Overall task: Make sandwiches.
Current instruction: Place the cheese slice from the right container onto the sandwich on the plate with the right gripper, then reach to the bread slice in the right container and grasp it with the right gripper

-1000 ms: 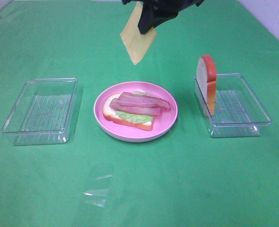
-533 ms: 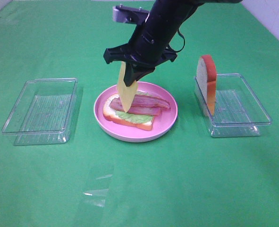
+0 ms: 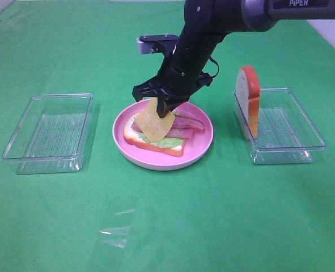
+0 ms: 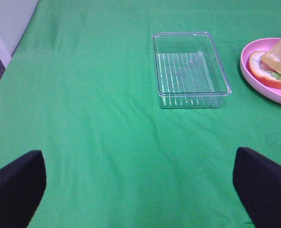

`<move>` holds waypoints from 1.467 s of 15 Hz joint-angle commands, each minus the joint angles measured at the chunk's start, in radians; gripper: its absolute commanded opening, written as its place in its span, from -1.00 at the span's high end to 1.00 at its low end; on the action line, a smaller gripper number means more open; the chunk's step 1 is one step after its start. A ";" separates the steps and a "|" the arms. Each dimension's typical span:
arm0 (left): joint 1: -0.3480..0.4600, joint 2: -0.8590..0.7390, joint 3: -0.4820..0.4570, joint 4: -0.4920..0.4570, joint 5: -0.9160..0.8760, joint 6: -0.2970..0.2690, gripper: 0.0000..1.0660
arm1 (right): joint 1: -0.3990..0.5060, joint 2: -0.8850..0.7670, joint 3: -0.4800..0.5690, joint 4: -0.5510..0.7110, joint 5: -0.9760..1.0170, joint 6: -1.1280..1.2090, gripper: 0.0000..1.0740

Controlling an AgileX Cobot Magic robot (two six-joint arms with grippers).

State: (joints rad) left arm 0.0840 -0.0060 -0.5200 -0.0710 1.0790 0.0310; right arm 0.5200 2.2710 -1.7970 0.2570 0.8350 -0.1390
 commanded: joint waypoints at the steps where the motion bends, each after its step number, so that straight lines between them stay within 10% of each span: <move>1: 0.004 -0.015 0.002 -0.001 -0.005 -0.002 -0.88 | 0.005 0.002 -0.002 -0.003 0.001 0.010 0.76; 4: 0.004 -0.015 0.002 -0.001 -0.005 -0.002 -0.88 | 0.005 -0.011 -0.004 -0.028 0.002 -0.005 -0.82; 22: 0.004 -0.015 0.002 -0.001 -0.005 -0.002 -0.88 | -0.012 -0.476 -0.115 -0.401 0.213 0.104 -0.79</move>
State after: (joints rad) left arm 0.0840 -0.0060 -0.5200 -0.0710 1.0790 0.0310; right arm 0.5110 1.8060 -1.9090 -0.1200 1.0390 -0.0520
